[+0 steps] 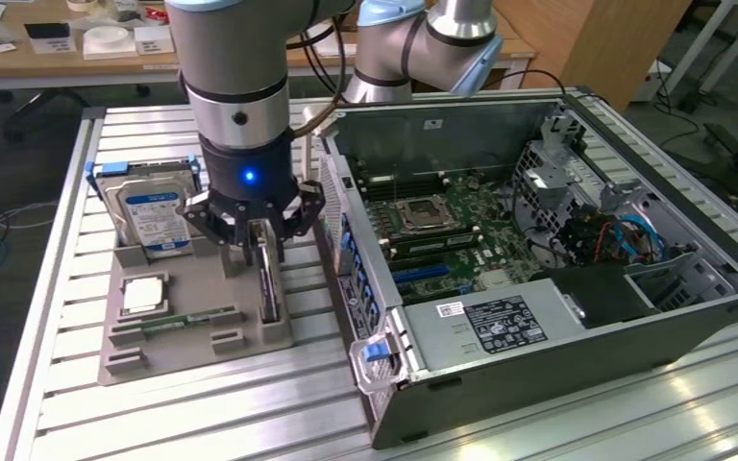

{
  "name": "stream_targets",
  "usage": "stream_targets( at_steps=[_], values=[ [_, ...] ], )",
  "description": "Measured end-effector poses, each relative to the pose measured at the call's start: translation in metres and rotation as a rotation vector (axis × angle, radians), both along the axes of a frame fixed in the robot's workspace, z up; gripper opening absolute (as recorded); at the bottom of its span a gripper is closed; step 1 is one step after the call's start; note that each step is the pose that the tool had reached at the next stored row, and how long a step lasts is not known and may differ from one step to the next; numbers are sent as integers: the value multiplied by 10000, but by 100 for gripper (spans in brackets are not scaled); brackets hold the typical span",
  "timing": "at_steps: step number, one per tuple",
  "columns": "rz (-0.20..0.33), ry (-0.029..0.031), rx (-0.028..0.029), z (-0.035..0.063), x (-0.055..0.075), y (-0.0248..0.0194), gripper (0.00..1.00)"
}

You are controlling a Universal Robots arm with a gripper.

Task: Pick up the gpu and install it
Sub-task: 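Pick up the gpu and move the gpu toward the slot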

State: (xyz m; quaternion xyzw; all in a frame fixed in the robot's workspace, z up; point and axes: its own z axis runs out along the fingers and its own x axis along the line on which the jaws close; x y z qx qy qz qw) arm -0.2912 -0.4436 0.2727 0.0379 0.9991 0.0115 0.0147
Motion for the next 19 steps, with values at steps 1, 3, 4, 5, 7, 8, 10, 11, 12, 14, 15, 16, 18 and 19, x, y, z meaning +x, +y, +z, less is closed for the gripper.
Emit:
stream_targets(
  at_steps=[1,3,4,5,7,8,10,11,12,14,15,16,18,19],
  values=[
    [0,-7,-1,-12,-1,3,42],
    [0,-16,0,-37,-1,8,42],
    [1,-20,0,-49,-1,10,42],
    [1,-24,0,-60,-1,12,42],
    [0,-28,-1,-80,-2,16,42],
    [1,-32,-2,-84,-2,16,42],
    [1,-31,-8,-84,-2,15,42],
    [0,-31,-8,-84,-2,16,42],
    [0,-32,-7,-85,-2,16,42],
    [0,-33,-6,-86,-2,17,42],
    [0,-35,-5,-87,-2,18,42],
    [-2,-35,-4,-88,-3,23,42],
    [0,-33,-7,-90,-3,37,42],
    [0,-33,-6,-91,-3,48,42]
  ],
)
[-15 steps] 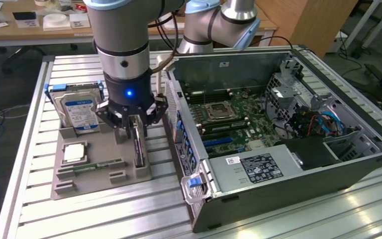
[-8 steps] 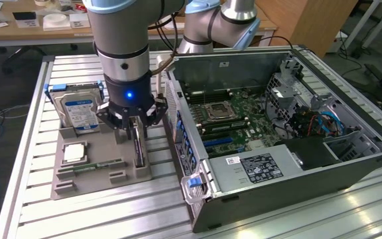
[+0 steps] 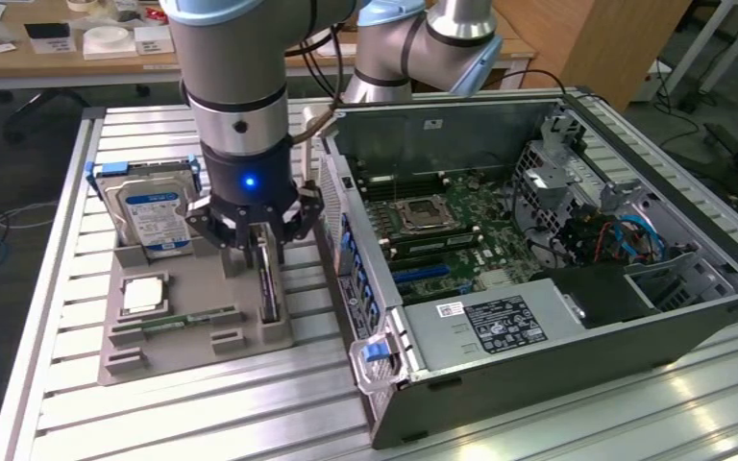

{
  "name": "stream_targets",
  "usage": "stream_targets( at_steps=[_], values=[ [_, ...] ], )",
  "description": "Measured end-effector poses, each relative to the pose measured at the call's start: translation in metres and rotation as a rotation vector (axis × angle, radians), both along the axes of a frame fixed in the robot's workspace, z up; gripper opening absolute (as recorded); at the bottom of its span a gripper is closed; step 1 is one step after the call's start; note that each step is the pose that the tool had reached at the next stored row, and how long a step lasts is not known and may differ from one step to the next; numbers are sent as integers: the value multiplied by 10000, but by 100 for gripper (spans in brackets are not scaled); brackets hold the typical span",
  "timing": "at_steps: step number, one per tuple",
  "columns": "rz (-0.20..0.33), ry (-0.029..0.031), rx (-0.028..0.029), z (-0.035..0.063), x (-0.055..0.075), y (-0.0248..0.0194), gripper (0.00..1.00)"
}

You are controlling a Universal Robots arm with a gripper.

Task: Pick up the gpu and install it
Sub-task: 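Pick up the gpu and move the gpu toward the slot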

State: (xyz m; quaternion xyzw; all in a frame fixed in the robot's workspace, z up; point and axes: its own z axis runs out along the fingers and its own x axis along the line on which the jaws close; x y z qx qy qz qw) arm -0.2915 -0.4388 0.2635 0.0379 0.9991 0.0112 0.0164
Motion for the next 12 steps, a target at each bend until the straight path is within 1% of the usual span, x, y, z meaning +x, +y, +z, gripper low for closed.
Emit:
stream_targets(
  at_steps=[4,6,10,12],
  values=[
    [0,0,-1,-6,-1,55,42],
    [0,-1,0,-18,-1,75,42],
    [1,-1,0,-65,-3,87,42],
    [1,0,-2,-70,-5,87,42]
  ],
)
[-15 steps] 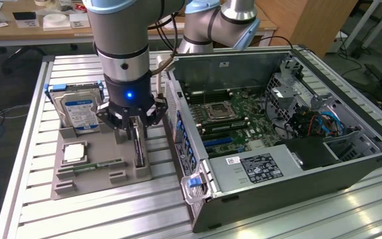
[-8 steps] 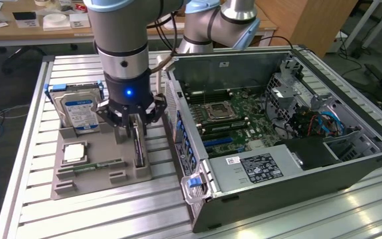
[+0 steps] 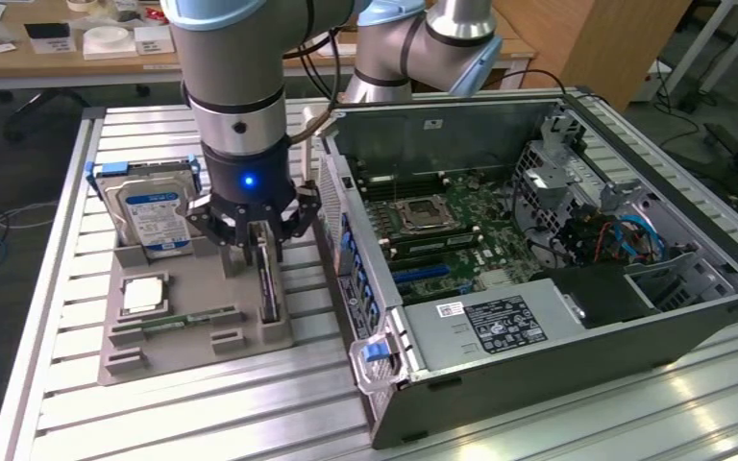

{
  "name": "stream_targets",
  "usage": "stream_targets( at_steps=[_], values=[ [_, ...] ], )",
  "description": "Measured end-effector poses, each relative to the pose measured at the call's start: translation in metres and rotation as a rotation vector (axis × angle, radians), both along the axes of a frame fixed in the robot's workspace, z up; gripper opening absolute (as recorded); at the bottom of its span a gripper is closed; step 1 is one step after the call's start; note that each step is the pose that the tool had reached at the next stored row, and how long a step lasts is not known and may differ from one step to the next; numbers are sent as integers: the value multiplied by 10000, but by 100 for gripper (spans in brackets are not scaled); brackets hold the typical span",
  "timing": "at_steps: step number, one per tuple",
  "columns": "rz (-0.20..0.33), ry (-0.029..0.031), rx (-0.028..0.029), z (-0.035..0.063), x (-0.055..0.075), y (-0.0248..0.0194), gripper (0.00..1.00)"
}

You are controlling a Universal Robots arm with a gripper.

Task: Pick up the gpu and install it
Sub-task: 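Pick up the gpu and move the gpu toward the slot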

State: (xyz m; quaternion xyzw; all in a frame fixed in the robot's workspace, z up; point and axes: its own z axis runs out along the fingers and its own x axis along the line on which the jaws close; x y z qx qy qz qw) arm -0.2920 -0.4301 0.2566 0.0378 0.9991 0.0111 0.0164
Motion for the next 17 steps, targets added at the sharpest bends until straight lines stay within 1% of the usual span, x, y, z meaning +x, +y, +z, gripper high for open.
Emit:
stream_targets(
  at_steps=[10,12,17],
  values=[
    [-1,-3,6,-14,-1,0,42],
    [-2,-6,15,-27,-1,1,42],
    [-1,-6,19,-71,-2,0,42]
  ],
)
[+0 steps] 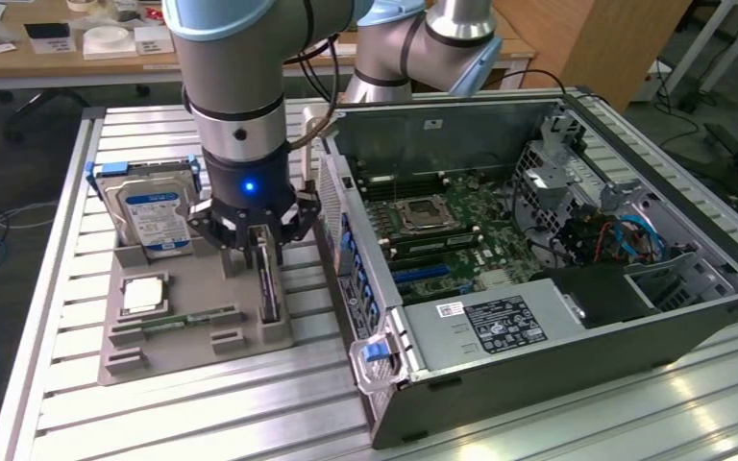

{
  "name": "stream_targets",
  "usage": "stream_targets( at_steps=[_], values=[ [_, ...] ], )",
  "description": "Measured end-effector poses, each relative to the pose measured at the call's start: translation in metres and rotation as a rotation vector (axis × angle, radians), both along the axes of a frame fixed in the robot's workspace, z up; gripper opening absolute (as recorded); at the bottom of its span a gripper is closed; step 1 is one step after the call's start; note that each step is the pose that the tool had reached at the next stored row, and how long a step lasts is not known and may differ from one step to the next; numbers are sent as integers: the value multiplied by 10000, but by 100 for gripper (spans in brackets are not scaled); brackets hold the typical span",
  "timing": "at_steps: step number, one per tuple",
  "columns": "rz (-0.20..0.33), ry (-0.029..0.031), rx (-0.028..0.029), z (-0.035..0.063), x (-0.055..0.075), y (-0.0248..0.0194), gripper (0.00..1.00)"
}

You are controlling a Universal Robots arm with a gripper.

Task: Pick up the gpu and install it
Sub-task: 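Pick up the gpu and move the gpu toward the slot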

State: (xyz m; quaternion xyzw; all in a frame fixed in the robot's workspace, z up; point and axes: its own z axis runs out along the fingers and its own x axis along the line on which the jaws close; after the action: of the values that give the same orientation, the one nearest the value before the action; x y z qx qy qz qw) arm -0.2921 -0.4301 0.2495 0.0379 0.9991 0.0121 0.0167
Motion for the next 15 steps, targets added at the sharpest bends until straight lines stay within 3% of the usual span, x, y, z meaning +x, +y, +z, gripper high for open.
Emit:
stream_targets(
  at_steps=[15],
  values=[
    [0,-7,2,-54,-3,0,42]
  ],
)
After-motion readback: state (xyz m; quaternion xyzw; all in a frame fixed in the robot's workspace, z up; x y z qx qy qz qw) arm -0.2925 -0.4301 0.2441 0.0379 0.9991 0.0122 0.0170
